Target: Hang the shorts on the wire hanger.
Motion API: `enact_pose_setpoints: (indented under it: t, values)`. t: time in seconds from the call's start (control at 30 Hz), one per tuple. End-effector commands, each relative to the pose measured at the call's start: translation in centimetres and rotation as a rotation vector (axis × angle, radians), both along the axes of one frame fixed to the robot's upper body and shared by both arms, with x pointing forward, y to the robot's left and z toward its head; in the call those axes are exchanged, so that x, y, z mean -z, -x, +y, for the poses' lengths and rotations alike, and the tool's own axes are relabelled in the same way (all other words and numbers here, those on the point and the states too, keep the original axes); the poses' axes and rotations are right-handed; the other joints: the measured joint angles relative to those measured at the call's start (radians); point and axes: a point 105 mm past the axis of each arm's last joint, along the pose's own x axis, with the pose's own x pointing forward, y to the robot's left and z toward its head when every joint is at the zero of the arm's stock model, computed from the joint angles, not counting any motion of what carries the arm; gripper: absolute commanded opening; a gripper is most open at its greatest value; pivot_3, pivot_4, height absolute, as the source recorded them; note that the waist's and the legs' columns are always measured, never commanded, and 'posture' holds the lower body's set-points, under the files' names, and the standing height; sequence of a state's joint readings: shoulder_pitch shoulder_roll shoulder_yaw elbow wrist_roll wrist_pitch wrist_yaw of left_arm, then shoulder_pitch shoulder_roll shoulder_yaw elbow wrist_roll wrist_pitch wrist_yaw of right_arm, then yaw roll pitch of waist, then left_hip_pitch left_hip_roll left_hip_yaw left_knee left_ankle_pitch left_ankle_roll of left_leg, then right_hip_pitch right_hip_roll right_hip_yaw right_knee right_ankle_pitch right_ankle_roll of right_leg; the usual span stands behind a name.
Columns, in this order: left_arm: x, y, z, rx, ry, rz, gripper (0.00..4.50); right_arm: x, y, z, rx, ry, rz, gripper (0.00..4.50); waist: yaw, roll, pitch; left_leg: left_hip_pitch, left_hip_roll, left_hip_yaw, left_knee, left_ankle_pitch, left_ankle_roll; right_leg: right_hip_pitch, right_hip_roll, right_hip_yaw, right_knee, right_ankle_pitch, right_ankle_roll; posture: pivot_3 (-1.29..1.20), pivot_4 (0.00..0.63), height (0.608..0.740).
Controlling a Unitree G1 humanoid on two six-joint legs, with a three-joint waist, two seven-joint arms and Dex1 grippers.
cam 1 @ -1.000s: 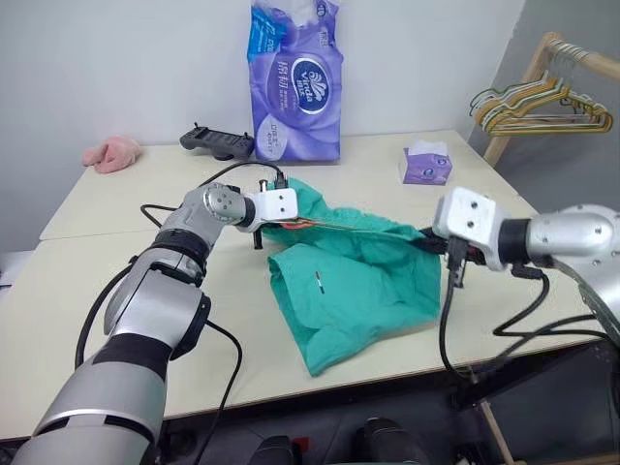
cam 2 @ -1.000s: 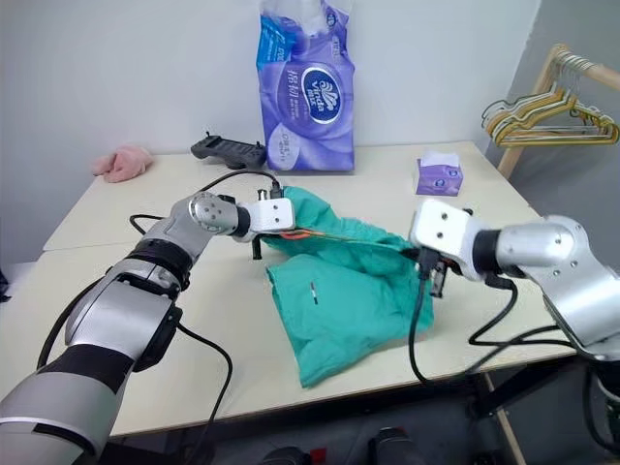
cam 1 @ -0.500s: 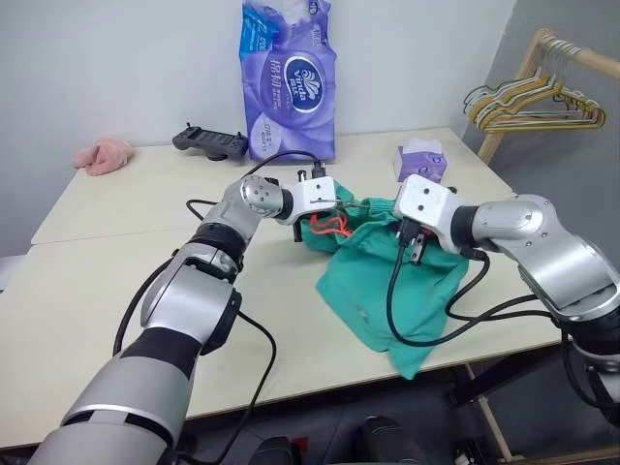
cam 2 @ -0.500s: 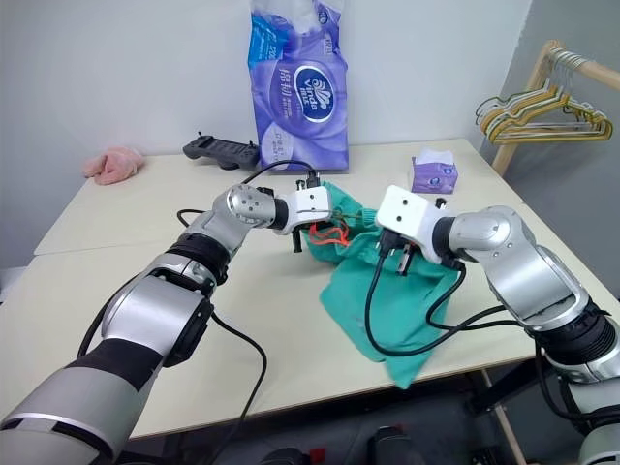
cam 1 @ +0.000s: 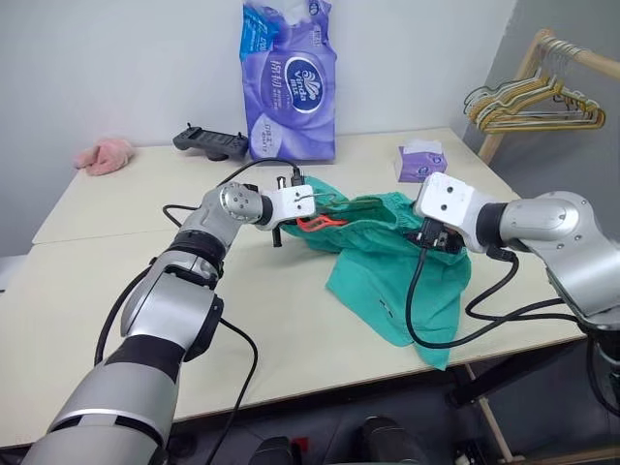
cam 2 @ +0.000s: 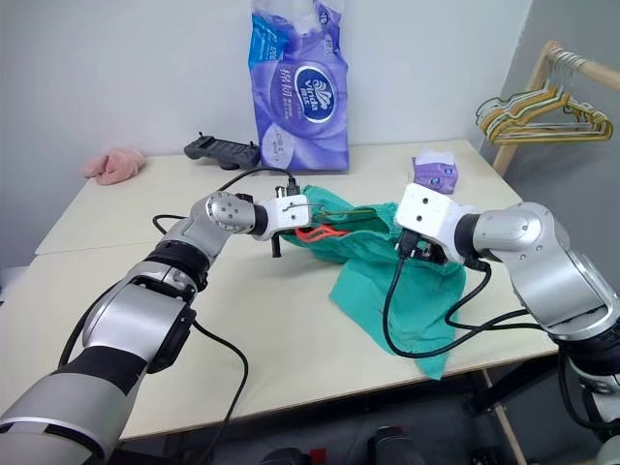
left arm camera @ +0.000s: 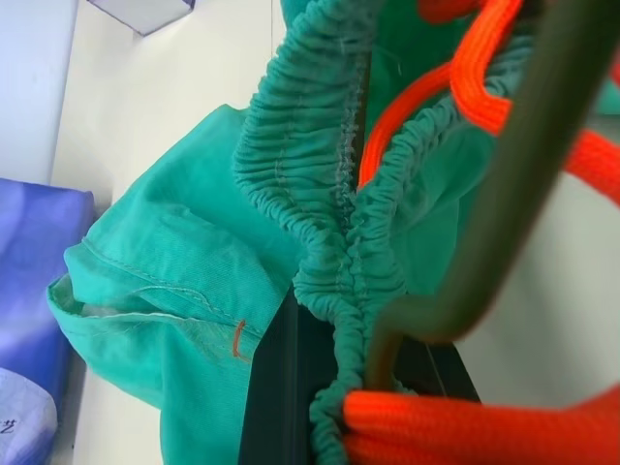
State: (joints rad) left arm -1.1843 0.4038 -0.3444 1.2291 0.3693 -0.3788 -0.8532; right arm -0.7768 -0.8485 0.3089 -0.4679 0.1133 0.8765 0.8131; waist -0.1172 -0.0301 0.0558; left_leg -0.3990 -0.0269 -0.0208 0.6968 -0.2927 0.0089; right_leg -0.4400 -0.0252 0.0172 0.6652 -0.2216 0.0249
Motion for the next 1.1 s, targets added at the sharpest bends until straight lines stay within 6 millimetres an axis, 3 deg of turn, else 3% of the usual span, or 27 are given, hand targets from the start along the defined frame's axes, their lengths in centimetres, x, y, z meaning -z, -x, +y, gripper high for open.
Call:
enact_pose_setpoints:
  t: [0.03, 0.2, 0.4, 0.53, 1.1]
  values:
    - [-2.1, -0.4, -0.9, 0.023, 0.019, -0.071, 0.00, -3.0, -0.2, 1.3, -0.016, -0.028, -0.109, 4.18, -0.001, 0.000, 0.000, 0.000, 0.000, 0.000, 0.000, 0.000, 0.000, 0.000, 0.000, 0.000, 0.000, 0.000, 0.000, -0.20, 0.029, 0.740]
    - [-2.1, -0.3, -0.9, 0.039, -0.001, -0.079, 0.00, -3.6, 0.5, 0.0, -0.025, 0.051, -0.109, 4.18, 0.005, 0.000, 0.000, -0.001, -0.001, -0.001, 0.000, 0.000, 0.000, 0.000, -0.001, -0.001, -0.001, 0.000, 0.000, -0.20, 0.031, 0.740]
    - [-2.3, -0.4, -0.6, 0.037, -0.008, -0.087, 0.00, -0.7, 2.5, -2.1, -0.030, 0.182, 0.072, 4.18, 0.003, 0.000, 0.000, -0.001, -0.001, 0.000, 0.000, 0.000, 0.000, 0.000, -0.002, -0.001, -0.001, 0.000, 0.000, -0.19, 0.043, 0.740]
    - [-2.7, -0.3, -0.9, 0.049, -0.008, -0.096, 0.00, 0.7, 0.7, -3.2, 0.064, 0.191, 0.062, 4.18, 0.002, 0.000, 0.000, 0.000, 0.000, 0.000, 0.000, 0.000, 0.000, 0.000, 0.000, 0.000, 0.000, 0.000, 0.000, -0.18, 0.041, 0.740]
    - [-3.3, 0.2, -0.5, 0.083, -0.019, -0.115, 0.00, 4.6, -5.2, -3.2, 0.105, 0.287, 0.046, 4.18, 0.005, 0.001, 0.001, 0.000, -0.001, 0.001, 0.000, 0.000, 0.000, 0.000, -0.001, 0.000, 0.000, 0.000, 0.000, -0.14, 0.046, 0.740]
